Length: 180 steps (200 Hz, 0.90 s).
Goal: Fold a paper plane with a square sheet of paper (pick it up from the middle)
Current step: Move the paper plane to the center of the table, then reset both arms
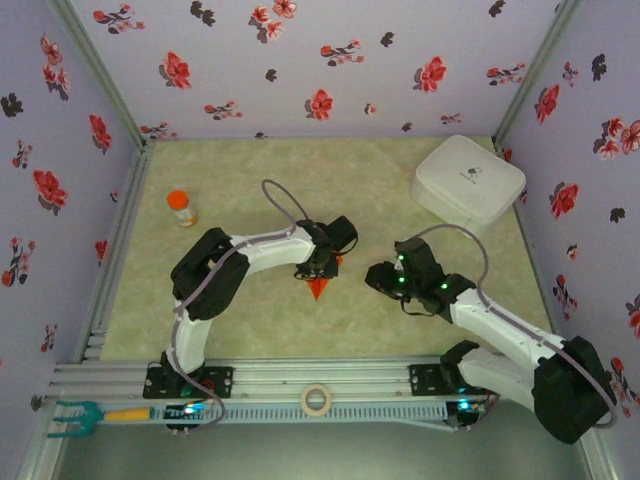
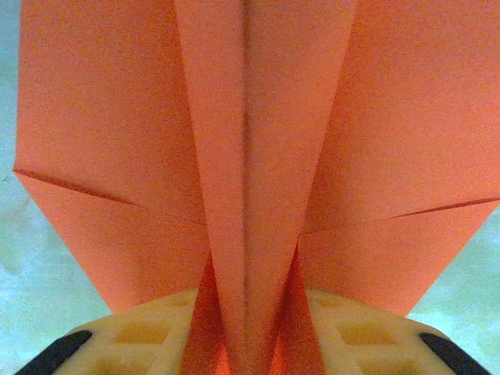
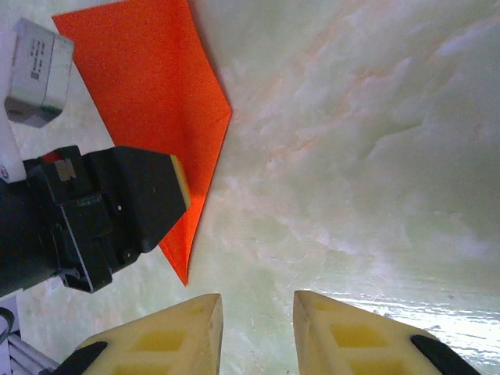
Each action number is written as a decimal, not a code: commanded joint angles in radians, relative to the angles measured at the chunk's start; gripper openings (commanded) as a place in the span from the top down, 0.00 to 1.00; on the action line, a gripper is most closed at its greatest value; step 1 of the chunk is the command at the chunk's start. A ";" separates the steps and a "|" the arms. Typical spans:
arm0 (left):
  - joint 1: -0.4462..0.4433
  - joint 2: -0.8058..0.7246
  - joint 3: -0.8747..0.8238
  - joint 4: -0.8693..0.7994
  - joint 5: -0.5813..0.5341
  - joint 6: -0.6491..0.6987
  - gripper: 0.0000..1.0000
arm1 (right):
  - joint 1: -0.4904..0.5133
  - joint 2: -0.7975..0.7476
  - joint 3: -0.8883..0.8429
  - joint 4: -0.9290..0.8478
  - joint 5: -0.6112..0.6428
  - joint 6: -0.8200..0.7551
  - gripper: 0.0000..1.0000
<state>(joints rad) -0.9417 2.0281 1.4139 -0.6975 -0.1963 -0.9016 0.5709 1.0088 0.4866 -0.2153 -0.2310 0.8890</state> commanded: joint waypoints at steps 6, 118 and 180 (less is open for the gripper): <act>-0.017 0.025 0.035 -0.074 -0.053 -0.048 0.66 | -0.029 -0.030 -0.007 -0.041 0.029 -0.035 0.68; -0.044 -0.225 0.036 -0.093 -0.123 -0.072 0.57 | -0.135 -0.141 0.117 -0.231 0.275 -0.173 0.50; -0.010 -0.523 -0.221 0.056 -0.313 0.062 0.56 | -0.138 -0.186 0.142 -0.154 0.737 -0.438 0.25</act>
<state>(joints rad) -0.9783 1.6001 1.2968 -0.6975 -0.3859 -0.9150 0.4389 0.8265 0.6369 -0.4290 0.2638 0.6060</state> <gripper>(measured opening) 0.432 0.737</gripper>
